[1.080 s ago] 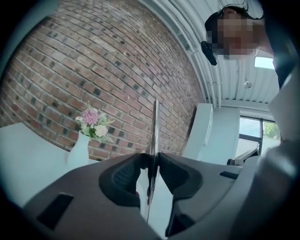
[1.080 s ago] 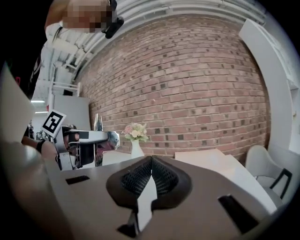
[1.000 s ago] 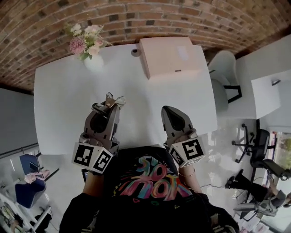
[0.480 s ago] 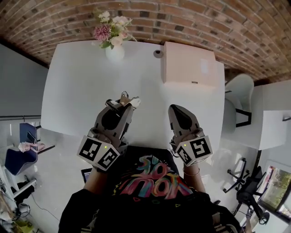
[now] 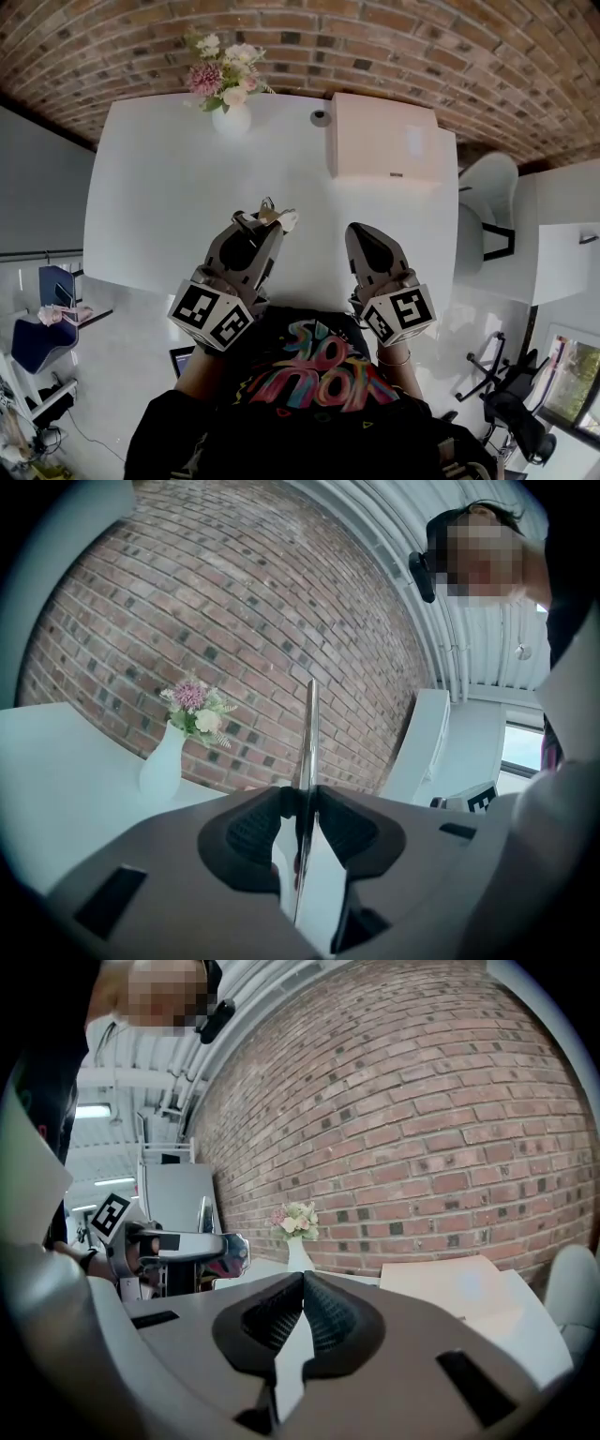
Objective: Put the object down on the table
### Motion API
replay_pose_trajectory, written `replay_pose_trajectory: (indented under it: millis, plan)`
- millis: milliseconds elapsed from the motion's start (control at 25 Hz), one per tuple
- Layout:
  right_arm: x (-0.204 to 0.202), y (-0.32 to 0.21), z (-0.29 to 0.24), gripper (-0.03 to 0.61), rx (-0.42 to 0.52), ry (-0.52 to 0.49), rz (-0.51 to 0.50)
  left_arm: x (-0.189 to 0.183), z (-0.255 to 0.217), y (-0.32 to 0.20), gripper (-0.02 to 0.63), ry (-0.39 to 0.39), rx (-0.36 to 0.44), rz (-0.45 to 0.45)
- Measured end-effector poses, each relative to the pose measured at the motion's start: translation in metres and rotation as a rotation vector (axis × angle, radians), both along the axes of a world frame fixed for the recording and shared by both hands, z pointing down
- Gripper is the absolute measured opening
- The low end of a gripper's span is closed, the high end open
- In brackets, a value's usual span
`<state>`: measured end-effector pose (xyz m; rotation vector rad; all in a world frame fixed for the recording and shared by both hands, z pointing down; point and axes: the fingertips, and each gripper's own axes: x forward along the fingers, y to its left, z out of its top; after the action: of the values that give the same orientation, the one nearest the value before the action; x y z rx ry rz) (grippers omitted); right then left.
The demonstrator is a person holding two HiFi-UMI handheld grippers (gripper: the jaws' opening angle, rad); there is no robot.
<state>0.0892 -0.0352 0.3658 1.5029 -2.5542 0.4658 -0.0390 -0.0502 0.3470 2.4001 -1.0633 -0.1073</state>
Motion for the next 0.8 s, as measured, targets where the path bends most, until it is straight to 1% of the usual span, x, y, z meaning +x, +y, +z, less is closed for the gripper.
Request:
replay_pose_trajectory:
  millis: [120,280,400,560,800]
  plan:
    - [0.003,-0.004,0.002,0.017,-0.004,0.004,0.023,0.004,0.009,-0.003,0.135,-0.004,-0.026,0.036]
    - [0.006,-0.008,0.006,0.017,-0.014,0.000,0.051,0.013,0.029,-0.008,0.136,0.013,-0.092,0.087]
    - [0.007,-0.006,0.014,0.017,-0.038,0.004,0.060,0.023,0.047,-0.008,0.137,0.025,-0.149,0.134]
    - [0.008,-0.002,0.025,0.017,-0.065,0.002,0.069,0.035,0.068,-0.006,0.137,0.018,-0.197,0.196]
    - [0.009,0.001,0.047,0.017,-0.114,-0.009,0.087,0.052,0.104,-0.001,0.137,0.037,-0.283,0.277]
